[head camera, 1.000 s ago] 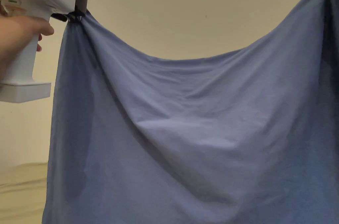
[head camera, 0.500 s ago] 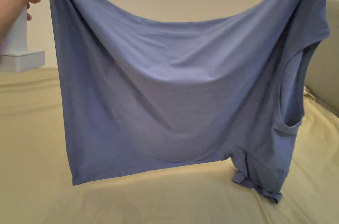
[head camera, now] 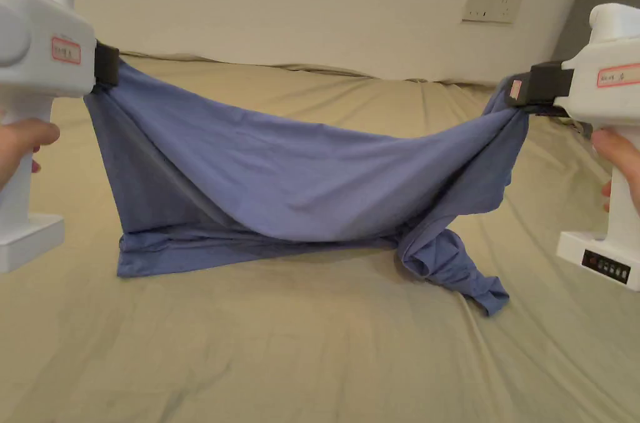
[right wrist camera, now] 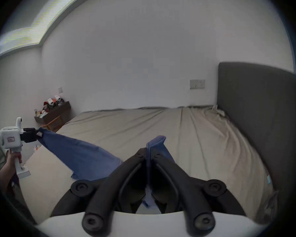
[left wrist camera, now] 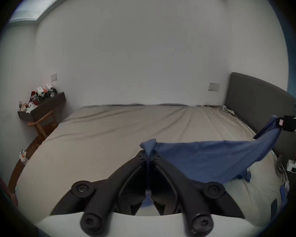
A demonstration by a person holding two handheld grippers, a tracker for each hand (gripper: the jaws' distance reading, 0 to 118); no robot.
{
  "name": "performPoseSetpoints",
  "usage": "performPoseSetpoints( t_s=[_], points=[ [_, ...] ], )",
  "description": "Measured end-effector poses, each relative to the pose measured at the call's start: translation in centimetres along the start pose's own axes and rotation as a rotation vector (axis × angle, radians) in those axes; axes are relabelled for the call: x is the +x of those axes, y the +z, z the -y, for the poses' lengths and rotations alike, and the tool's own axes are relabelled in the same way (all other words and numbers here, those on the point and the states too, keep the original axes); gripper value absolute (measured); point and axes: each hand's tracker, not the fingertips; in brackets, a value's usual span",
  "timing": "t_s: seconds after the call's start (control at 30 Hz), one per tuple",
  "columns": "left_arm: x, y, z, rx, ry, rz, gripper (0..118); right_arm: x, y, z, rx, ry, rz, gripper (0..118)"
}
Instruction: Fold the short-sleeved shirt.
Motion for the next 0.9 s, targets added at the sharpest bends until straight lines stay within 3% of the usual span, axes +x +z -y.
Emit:
performPoseSetpoints(
  t_s=[0.17,0.33,0.53,0.67,0.83,0.87,0.9],
  points=[
    [-1.5,5.5,11.2,-0.097,0.081,0.070,0,-0.8,5.5,12.4,-0.115,-0.032,-0.045,5],
    [-2.7,13.3,20.4,-0.151,0.165,0.064,0,-1.7,13.4,21.9,-0.150,-0.136,-0.062,5],
    [-2.3,24.0,26.4,-0.218,0.100,0.022,0,-3.3,25.4,27.0,-0.147,-0.123,-0.034,5],
    [-2.0,28.9,29.2,-0.311,-0.028,-0.020,0,-4.1,31.9,29.8,-0.187,-0.107,0.006,5],
    [-2.0,30.3,32.5,-0.375,0.000,-0.021,0,-3.4,33.2,32.9,-0.274,-0.159,0.043,5],
    [-2.1,30.1,33.0,-0.388,0.030,-0.012,3,-3.3,32.6,32.9,-0.297,-0.172,0.046,5],
    [-2.5,29.3,33.7,-0.398,0.031,-0.018,14,-3.4,32.2,32.8,-0.327,-0.174,0.058,5]
  ],
)
